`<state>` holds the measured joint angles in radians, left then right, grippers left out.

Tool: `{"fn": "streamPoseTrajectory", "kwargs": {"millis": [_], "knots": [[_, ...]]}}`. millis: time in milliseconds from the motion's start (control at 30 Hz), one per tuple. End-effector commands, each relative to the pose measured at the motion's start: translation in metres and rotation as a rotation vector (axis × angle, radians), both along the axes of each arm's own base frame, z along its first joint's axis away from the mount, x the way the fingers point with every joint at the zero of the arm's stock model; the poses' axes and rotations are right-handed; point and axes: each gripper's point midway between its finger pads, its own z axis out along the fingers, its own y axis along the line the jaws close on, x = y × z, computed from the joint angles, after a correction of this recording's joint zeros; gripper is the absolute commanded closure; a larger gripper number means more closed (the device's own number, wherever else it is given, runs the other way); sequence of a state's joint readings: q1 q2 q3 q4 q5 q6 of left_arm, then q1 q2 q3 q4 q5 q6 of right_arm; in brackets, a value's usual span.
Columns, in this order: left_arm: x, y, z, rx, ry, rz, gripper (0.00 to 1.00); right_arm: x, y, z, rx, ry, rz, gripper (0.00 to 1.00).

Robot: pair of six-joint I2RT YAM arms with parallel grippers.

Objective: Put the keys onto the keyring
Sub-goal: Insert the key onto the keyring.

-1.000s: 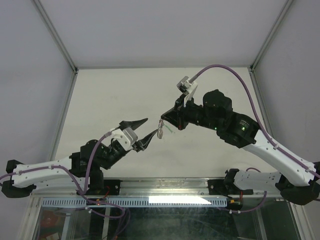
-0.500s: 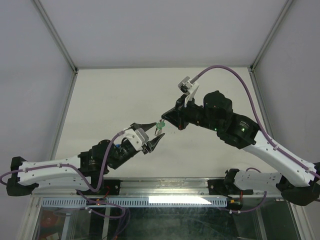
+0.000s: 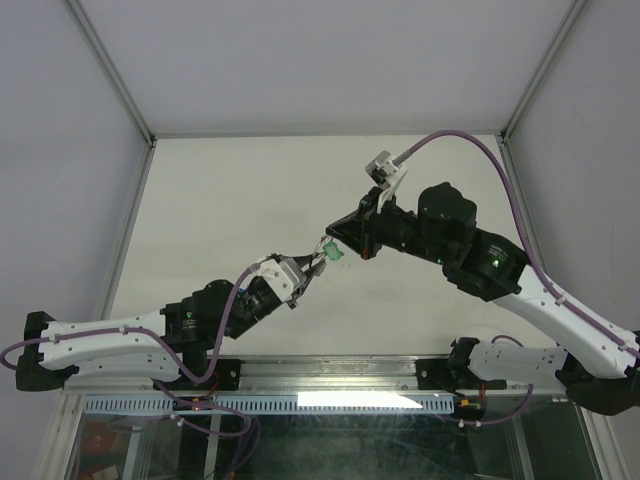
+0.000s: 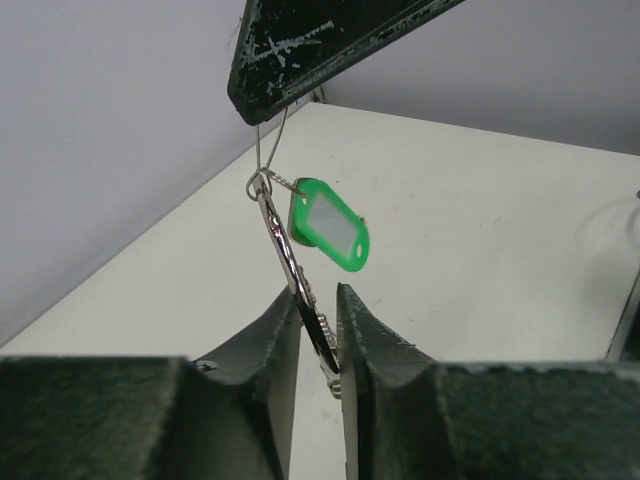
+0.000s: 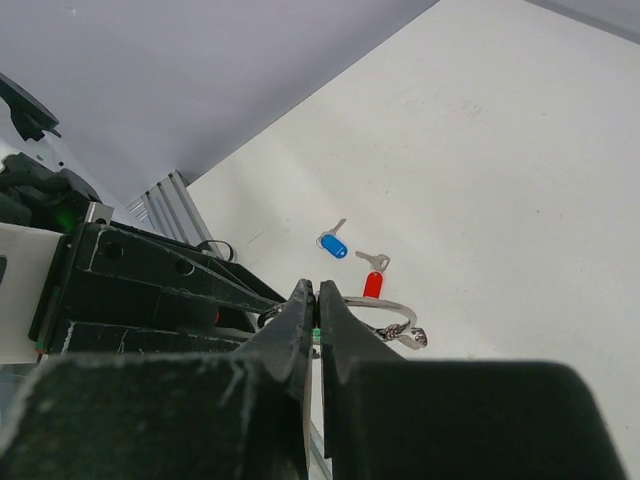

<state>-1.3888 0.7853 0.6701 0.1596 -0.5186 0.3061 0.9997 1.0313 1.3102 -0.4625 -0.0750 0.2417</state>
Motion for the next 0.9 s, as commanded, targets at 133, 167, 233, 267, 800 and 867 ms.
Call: {"fn": "streamPoseTrajectory", "kwargs": {"millis": [133,167,233,267,800,867], "knots": [[0.007,0.011,0.005,0.011,-0.031,0.061,0.98,-0.003,0.0,0.022,0.085,-0.036,0.002,1.0],[0.008,0.012,0.005,0.016,-0.034,0.069,1.0,-0.003,0.0,0.021,0.084,-0.034,0.001,1.0],[0.009,0.015,0.006,0.026,-0.04,0.08,1.0,-0.003,0.0,0.019,0.079,-0.03,0.001,1.0],[0.009,0.016,0.007,0.033,-0.045,0.081,1.0,-0.002,-0.001,0.018,0.076,-0.028,-0.003,1.0],[0.0,0.024,-0.016,0.403,-0.017,0.009,1.0,0.034,-0.036,-0.024,-0.033,0.013,-0.296,0.64],[0.001,0.026,-0.019,0.421,-0.007,0.018,1.0,0.035,-0.041,-0.023,-0.013,0.005,-0.316,0.6]]}}
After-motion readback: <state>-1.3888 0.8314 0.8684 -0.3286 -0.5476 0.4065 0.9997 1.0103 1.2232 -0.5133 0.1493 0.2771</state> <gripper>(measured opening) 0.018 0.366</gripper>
